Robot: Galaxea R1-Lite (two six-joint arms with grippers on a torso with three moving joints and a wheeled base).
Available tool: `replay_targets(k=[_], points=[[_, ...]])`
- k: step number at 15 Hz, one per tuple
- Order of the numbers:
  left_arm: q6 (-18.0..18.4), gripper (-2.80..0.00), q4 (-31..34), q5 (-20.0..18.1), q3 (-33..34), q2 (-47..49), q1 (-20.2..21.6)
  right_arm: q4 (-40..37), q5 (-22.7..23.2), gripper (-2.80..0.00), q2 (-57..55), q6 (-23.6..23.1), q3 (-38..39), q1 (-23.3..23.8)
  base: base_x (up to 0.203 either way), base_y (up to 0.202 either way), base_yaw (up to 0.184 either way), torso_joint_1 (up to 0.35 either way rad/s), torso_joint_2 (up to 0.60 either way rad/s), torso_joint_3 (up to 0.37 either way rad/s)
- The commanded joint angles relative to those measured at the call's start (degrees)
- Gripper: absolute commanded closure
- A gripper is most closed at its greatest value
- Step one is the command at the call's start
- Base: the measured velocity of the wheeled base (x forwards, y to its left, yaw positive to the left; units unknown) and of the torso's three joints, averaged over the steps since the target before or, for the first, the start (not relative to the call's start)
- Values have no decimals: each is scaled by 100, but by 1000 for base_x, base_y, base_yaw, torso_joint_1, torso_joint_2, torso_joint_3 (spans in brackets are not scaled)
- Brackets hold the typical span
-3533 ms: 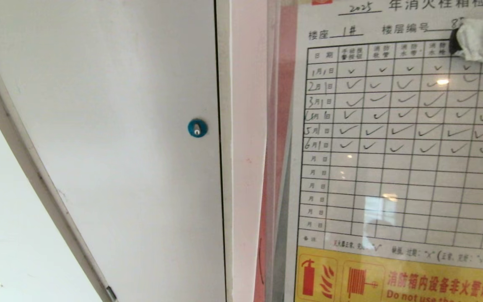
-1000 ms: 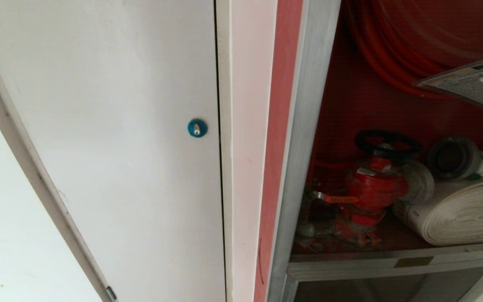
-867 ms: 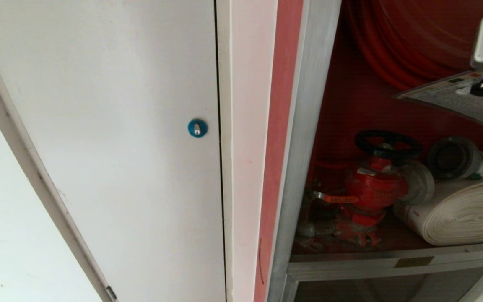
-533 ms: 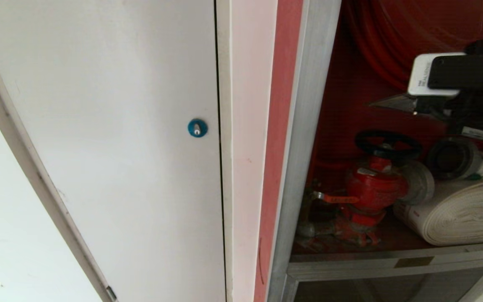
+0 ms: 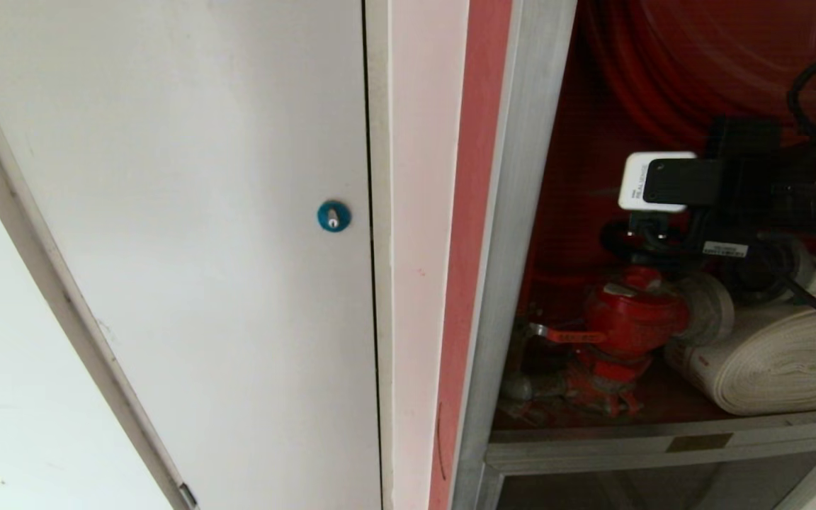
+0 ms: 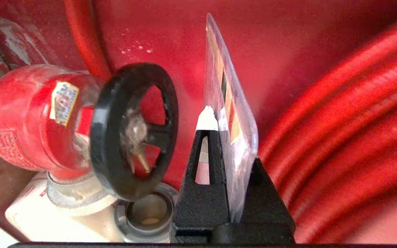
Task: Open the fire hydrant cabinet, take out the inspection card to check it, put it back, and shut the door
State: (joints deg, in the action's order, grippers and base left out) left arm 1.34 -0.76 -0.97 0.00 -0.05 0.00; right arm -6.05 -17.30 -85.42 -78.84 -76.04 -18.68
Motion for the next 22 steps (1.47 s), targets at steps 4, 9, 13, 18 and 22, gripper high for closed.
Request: replay_targets(k=[4,9,13,18,22], points=[[-2,0,-3,0,35,5,0,1427,31,0,-275,-324,703,-57,0,0,0,0,0,0],[-2,0,-3,0,35,-4,0,1632,35,0,-431,-281,766,-383,0,0,0,0,0,0],[-2,0,-3,0,35,-4,0,1662,34,0,-382,-272,889,-562,0,0,0,0,0,0],[6,0,-3,0,35,-4,0,2037,25,0,-572,-272,933,-585,0,0,0,0,0,0],[6,0,-3,0,35,-4,0,2038,-37,0,-581,-272,933,-567,0,0,0,0,0,0]])
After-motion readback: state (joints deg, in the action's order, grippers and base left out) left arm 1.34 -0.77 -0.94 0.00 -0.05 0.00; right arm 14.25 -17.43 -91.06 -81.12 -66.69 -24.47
